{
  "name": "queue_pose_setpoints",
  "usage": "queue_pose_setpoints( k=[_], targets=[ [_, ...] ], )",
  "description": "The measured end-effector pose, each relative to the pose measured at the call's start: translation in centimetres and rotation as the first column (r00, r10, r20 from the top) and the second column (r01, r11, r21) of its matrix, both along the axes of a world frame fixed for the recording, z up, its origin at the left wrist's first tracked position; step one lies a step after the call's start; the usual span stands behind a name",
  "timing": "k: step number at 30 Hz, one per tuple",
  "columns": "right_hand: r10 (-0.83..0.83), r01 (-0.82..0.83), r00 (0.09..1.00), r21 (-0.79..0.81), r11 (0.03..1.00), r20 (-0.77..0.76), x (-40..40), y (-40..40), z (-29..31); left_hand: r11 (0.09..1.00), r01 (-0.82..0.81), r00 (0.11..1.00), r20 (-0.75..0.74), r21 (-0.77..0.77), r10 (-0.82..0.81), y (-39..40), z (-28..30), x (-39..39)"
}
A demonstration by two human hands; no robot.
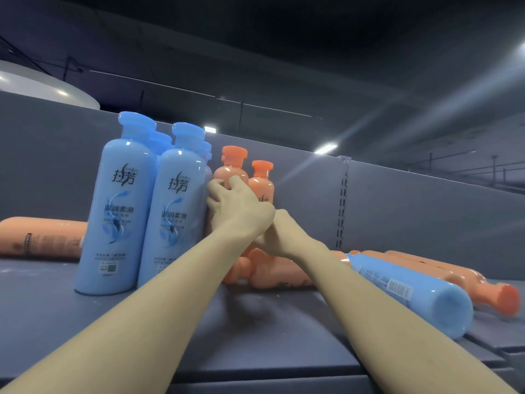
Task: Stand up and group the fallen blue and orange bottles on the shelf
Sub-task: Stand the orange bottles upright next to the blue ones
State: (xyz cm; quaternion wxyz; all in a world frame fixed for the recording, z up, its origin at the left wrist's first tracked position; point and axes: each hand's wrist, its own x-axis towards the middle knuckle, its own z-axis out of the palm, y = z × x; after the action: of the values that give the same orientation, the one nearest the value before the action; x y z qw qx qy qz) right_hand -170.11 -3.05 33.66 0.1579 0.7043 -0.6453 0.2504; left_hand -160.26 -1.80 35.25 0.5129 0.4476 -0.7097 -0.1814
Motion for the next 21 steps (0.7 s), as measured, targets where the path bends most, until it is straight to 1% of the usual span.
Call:
queue_pose_setpoints(
  k=[3,7,11,13,16,19,21],
  targets=[
    [-0.008,0.006,0.999,-0.053,0.999,-0.039,0.1,1.6,0.2,0.997,0.02,1.0,0.008,-0.069,-0.019,0.2,0.0,0.1],
    [-0.077,0.073,0.991,-0.042,0.996,-0.11,0.2,3.2,0.3,0.992,0.047,0.999,0.021,-0.117,-0.045,0.4,0.0,0.0],
    [-0.132,0.128,0.986,-0.049,0.991,-0.099,-0.9,4.5,0.8,0.983,0.089,0.995,0.062,-0.161,-0.08,0.3,-0.2,-0.3],
    [-0.128,0.126,0.99,-0.051,0.991,-0.055,-1.6,5.0,0.8,0.983,0.104,0.989,0.124,-0.15,-0.085,0.1,-0.3,-0.5],
    [-0.145,0.144,0.989,-0.085,0.986,-0.008,-2.9,5.1,0.1,0.988,0.108,0.963,0.258,-0.112,-0.076,-0.3,-0.8,-0.7],
    [-0.119,0.12,0.993,-0.126,0.985,0.012,-3.8,4.9,-0.6,0.989,0.09,0.899,0.438,-0.115,-0.03,-0.4,-1.4,-0.8],
    [-0.113,0.116,0.993,-0.144,0.983,0.024,-4.1,4.9,-0.7,0.988,0.083,0.851,0.526,-0.134,-0.001,-0.6,-1.7,-0.9]
  ],
)
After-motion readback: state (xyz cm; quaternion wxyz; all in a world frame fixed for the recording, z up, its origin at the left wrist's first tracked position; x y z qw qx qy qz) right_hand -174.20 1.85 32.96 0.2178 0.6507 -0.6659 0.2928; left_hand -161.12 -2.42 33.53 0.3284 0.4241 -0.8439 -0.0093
